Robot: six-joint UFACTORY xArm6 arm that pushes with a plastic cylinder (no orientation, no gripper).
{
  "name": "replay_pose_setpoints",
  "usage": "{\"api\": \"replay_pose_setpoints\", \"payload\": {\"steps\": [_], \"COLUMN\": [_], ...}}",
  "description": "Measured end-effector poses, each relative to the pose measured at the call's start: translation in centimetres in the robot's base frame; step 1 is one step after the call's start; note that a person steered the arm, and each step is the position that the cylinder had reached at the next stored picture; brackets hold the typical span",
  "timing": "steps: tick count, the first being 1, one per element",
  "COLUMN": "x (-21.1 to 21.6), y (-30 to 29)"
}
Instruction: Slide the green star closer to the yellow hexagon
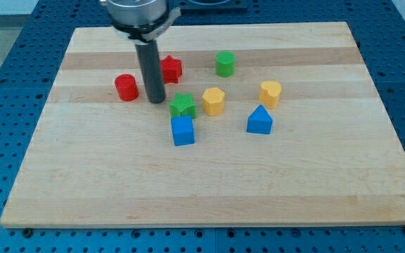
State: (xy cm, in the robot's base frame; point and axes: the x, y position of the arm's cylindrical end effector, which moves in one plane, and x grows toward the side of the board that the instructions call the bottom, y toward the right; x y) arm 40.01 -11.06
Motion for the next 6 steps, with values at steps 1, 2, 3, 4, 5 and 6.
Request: {"api": "replay_pose_setpoints", "payload": {"steps": [1,2,3,4,5,6], "x": [2.5,3.6,3.6,3.6,3.1,1.5], "y": [-0.5,-0.3,1.3,5.5,8.7,10.4]}}
